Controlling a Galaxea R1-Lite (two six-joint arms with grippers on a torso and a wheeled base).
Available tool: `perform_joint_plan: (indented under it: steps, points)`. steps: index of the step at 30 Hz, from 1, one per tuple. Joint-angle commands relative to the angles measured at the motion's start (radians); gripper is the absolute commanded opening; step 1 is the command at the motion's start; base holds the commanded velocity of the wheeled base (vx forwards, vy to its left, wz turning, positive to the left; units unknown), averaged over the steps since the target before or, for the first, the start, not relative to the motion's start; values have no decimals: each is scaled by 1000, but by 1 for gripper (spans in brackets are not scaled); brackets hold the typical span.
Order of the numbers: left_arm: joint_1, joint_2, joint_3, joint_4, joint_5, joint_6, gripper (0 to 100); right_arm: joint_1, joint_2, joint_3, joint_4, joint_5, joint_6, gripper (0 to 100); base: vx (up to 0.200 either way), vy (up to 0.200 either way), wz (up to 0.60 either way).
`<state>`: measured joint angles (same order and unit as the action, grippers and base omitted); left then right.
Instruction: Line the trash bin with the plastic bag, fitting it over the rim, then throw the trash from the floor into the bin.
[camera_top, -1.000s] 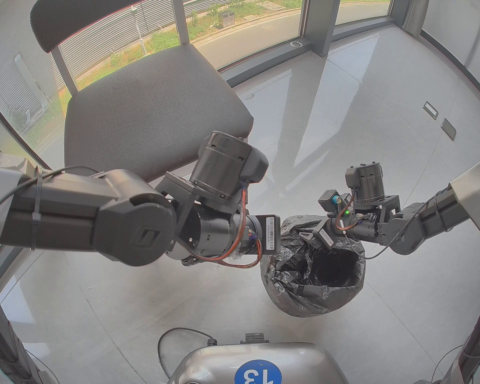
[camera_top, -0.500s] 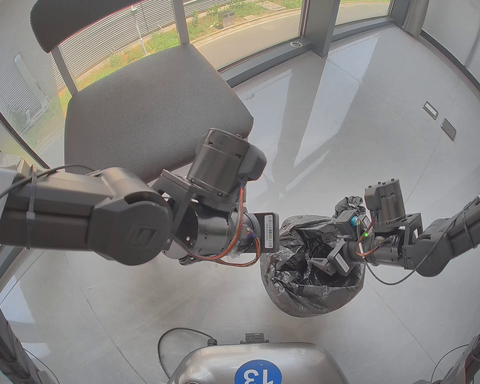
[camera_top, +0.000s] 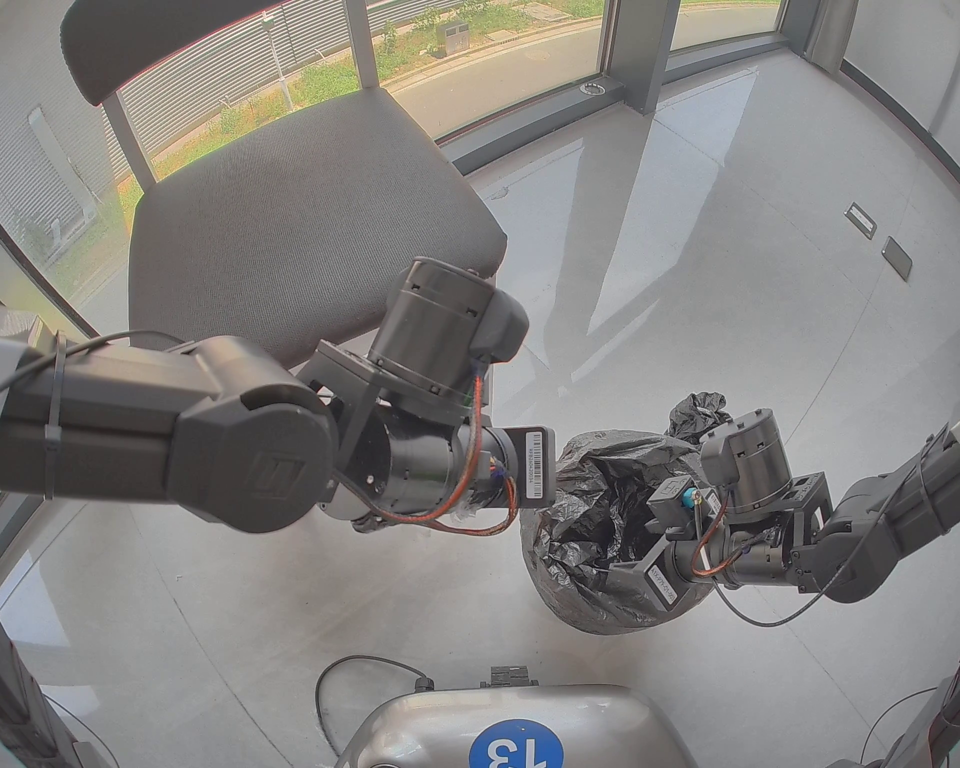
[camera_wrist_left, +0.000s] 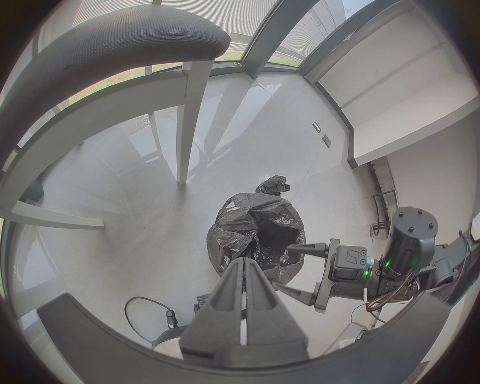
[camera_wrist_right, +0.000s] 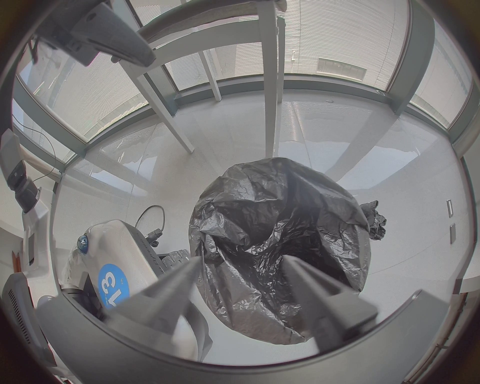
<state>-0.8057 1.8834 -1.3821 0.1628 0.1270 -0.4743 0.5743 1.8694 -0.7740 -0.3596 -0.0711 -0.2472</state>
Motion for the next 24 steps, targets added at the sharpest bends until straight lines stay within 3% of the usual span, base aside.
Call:
perform_joint_plan:
  steps: [1, 17, 24]
  points:
    - [0, -6, 3, 0, 0, 0, 0, 6, 30, -7, 1, -3, -1, 0, 0, 0, 0]
    - [0, -7, 2, -20, 0, 5, 0, -11, 182, -37, -2, -12, -10, 0, 0, 0, 0]
    - [7, -21, 2, -22, -1, 6, 0, -31, 349, -248, 13, -9, -12, 0, 0, 0, 0]
